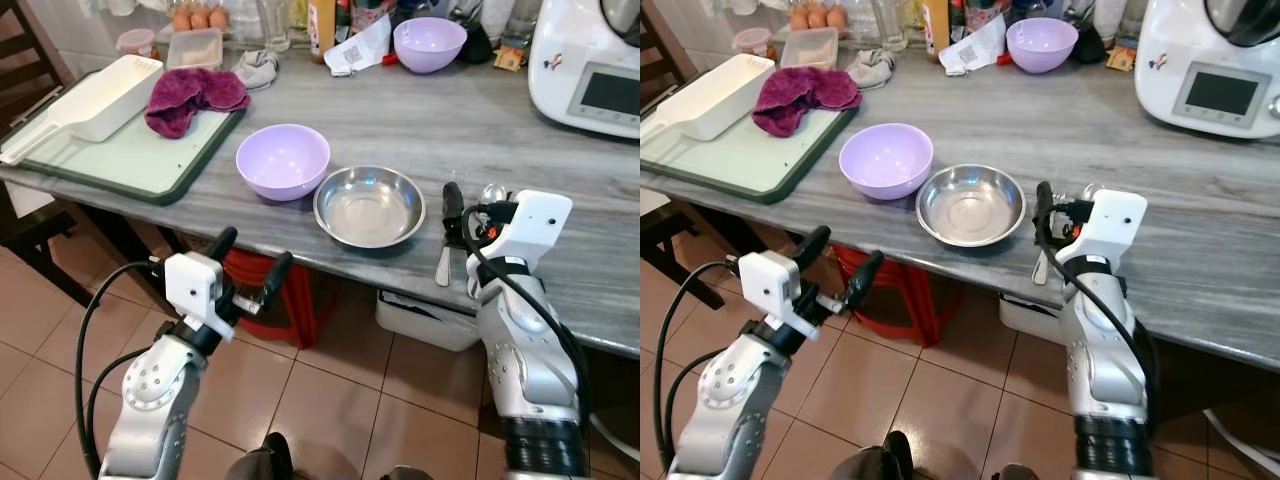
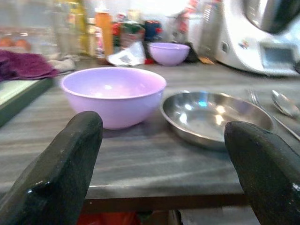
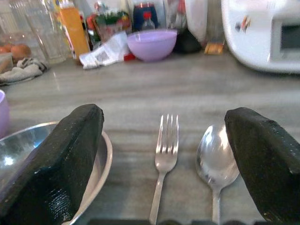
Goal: Setting the table
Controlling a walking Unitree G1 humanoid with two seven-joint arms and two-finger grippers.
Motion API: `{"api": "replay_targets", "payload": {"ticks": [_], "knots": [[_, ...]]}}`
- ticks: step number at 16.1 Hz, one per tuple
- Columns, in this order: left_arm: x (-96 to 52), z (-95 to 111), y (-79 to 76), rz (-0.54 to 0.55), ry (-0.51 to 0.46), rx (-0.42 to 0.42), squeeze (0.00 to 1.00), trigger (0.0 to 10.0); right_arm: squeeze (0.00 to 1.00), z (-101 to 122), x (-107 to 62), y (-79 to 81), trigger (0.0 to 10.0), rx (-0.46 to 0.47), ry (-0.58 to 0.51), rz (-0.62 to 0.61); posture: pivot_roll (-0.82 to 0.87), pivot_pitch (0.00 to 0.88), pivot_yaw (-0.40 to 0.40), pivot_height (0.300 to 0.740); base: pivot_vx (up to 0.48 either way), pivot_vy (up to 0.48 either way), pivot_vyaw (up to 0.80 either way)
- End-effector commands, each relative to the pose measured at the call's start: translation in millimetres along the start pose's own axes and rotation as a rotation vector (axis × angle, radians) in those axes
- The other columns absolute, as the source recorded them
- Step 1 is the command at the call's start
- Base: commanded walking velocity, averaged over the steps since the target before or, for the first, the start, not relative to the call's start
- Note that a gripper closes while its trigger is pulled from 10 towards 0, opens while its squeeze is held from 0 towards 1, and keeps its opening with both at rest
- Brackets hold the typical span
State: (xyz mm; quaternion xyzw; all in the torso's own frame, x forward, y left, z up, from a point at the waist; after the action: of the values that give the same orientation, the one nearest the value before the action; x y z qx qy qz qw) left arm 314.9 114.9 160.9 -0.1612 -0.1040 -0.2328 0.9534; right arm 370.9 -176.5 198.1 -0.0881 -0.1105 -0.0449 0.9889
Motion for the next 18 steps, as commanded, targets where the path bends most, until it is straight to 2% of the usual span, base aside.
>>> {"api": "replay_targets", "payload": {"ticks": [1, 3, 4, 5, 9, 10, 11, 13, 14, 15, 16, 18], "knots": [[-0.3, 3.0, 3.8, 0.025, -0.005, 0.011, 0.0, 10.0, 1.0, 10.1, -2.4, 0.4, 10.0, -0.023, -0.04, -0.002, -0.15, 0.162, 0.03, 0.74, 0.0, 0.0, 0.0], [0.6, 4.7, 1.2, 0.035, -0.019, 0.009, 0.0, 10.0, 1.0, 10.1, -6.4, -0.7, 10.0, -0.023, -0.034, -0.005, -0.14, 0.153, 0.022, 0.74, 0.0, 0.0, 0.0], [0.4, 4.6, 2.8, 0.05, -0.022, 0.015, 0.0, 10.0, 0.38, 10.2, -7.8, 0.1, 10.0, -0.028, -0.032, 0.001, -0.14, 0.142, 0.017, 0.74, 0.0, 0.0, 0.0], [0.1, 4.4, 6.0, 0.072, -0.022, 0.024, 0.0, 10.0, 0.0, 11.2, -9.6, 2.1, 10.0, -0.034, -0.036, 0.013, -0.14, 0.142, 0.017, 0.74, 0.0, 0.0, 0.0], [-0.4, 2.0, 25.2, 0.192, -0.011, 0.071, 0.0, 10.0, 0.0, 7.3, -11.6, 4.6, 10.0, -0.1, 0.017, 0.0, -0.14, 0.127, 0.022, 0.74, 0.0, 0.0, 0.0], [-2.1, -3.3, 30.6, 0.216, 0.016, 0.095, 0.0, 10.0, 0.0, 13.1, -10.3, 1.2, 10.0, -0.147, -0.003, -0.038, -0.15, 0.126, 0.029, 0.74, 0.0, 0.0, 0.0], [-4.4, -8.9, 40.0, 0.255, 0.048, 0.126, 0.0, 10.0, 0.0, 21.7, -9.4, 9.8, 10.0, -0.155, -0.058, 0.028, -0.14, 0.122, 0.039, 0.74, 0.0, 0.0, 0.0], [-6.0, -7.1, 49.0, 0.302, 0.046, 0.151, 0.0, 10.0, 0.0, 16.6, -10.5, 8.5, 10.0, -0.138, -0.042, 0.019, -0.15, 0.119, 0.045, 0.74, 0.0, 0.0, 0.0], [-9.7, -5.0, 54.3, 0.328, 0.038, 0.172, 0.0, 10.0, 0.0, 6.4, -16.3, 7.3, 10.0, -0.08, 0.005, 0.017, -0.15, 0.119, 0.044, 0.74, 0.0, 0.0, 0.0], [-11.4, -4.6, 55.1, 0.33, 0.038, 0.176, 0.0, 10.0, 0.0, 3.7, -18.6, 7.8, 10.0, -0.07, 0.018, 0.023, -0.15, 0.119, 0.044, 0.74, 0.0, 0.0, 0.0], [-23.8, -7.4, 60.7, 0.356, 0.056, 0.191, 0.0, 10.0, 0.0, -0.6, -35.8, 11.8, 10.0, -0.097, -0.001, 0.083, -0.15, 0.122, 0.043, 0.74, 0.0, 0.0, 0.0], [-35.0, -9.8, 65.1, 0.38, 0.073, 0.202, 0.0, 10.0, 0.0, -6.0, -50.4, 12.2, 10.0, -0.134, -0.003, 0.119, -0.15, 0.126, 0.041, 0.74, 0.0, 0.0, 0.0]]}}
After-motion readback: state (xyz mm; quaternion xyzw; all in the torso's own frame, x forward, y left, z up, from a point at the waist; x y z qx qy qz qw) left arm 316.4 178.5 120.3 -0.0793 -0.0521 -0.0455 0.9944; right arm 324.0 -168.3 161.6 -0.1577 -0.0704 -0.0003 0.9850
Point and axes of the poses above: a point about 5 cm out from each wrist's last joint towards the gripper, its own x axis pointing out of the wrist towards the gripper, its own z axis along the axis of the wrist's last joint, y = z × x, the point moved 6 cm from there along x, pointing out of the wrist towards the gripper, and after that the axes turned 15 degrees about -x, right-handed, at the moved point
